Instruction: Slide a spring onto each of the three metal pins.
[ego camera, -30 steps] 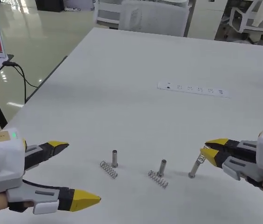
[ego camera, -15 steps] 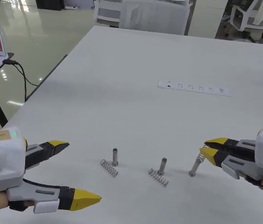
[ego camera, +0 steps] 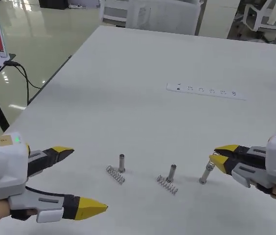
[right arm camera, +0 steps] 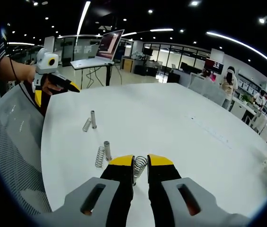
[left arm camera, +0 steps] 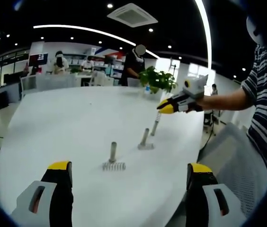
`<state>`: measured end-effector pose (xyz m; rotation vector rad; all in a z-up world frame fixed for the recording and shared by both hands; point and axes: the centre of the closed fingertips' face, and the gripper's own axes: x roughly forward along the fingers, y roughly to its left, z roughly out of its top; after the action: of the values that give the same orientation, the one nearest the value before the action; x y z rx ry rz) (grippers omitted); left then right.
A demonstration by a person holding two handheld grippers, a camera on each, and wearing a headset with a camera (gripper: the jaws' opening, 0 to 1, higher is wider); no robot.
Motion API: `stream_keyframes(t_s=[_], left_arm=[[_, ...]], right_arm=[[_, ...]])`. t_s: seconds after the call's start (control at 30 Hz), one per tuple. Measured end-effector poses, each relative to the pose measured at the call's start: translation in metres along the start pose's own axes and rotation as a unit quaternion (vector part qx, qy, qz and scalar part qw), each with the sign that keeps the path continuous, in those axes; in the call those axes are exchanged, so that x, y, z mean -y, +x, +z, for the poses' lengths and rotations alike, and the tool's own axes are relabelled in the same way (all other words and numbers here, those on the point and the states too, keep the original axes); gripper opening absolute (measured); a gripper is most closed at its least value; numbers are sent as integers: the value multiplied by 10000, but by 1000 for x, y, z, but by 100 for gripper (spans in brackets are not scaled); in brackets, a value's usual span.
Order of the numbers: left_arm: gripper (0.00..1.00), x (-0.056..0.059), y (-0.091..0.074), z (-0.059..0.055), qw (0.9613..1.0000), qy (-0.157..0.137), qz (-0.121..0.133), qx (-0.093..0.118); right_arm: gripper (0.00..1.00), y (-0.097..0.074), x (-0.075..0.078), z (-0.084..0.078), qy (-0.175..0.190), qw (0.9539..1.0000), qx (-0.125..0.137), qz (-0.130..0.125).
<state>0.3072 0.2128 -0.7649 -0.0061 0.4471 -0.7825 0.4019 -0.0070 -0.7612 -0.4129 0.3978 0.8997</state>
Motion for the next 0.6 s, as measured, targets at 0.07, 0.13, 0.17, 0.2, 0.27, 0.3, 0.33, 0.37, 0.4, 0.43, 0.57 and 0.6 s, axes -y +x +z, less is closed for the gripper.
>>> stream_keyframes(t_s=[0.07, 0.13, 0.17, 0.2, 0.27, 0.3, 0.33, 0.37, 0.4, 0.43, 0.57, 0.6], left_arm=[[98, 0, 0, 0, 10000, -9, -1, -1], [98, 0, 0, -1, 10000, -19, 2, -9], [98, 0, 0, -1, 10000, -17, -2, -17], [98, 1, 0, -1, 10000, -23, -6, -19], [98, 1, 1, -1, 10000, -30, -13, -8], [98, 1, 1, -1, 10000, -37, -12, -5], [98, 1, 1, -1, 10000, -39, -14, -8], [98, 1, 1, -1, 10000, -32, -12, -12], [98, 1, 1, -1, 10000, -28, -9, -9], [98, 1, 1, -1, 10000, -36, -12, -5], [98, 1, 2, -3, 10000, -55, -13, -5], [98, 2, 2, -3, 10000, -68, -18, -7]], right_arm=[[8, 1, 1, -2, -3, 10000, -25, 5], [8, 3, 1, -5, 9, 10000, -57, 15], [8, 3, 1, -6, -2, 10000, -73, 16], [8, 4, 0, -7, -9, 10000, -85, 20], [8, 5, -1, -10, 4, 9999, -119, 34], [8, 6, -2, -11, -9, 9999, -135, 39], [8, 7, -2, -13, -27, 9999, -149, 46], [8, 8, -3, -14, -39, 9998, -177, 51], [8, 9, -4, -17, -50, 9997, -208, 69], [8, 10, -4, -18, -53, 9997, -229, 76], [8, 14, -5, -26, -61, 9994, -322, 103], [8, 15, -5, -28, -52, 9993, -339, 113]])
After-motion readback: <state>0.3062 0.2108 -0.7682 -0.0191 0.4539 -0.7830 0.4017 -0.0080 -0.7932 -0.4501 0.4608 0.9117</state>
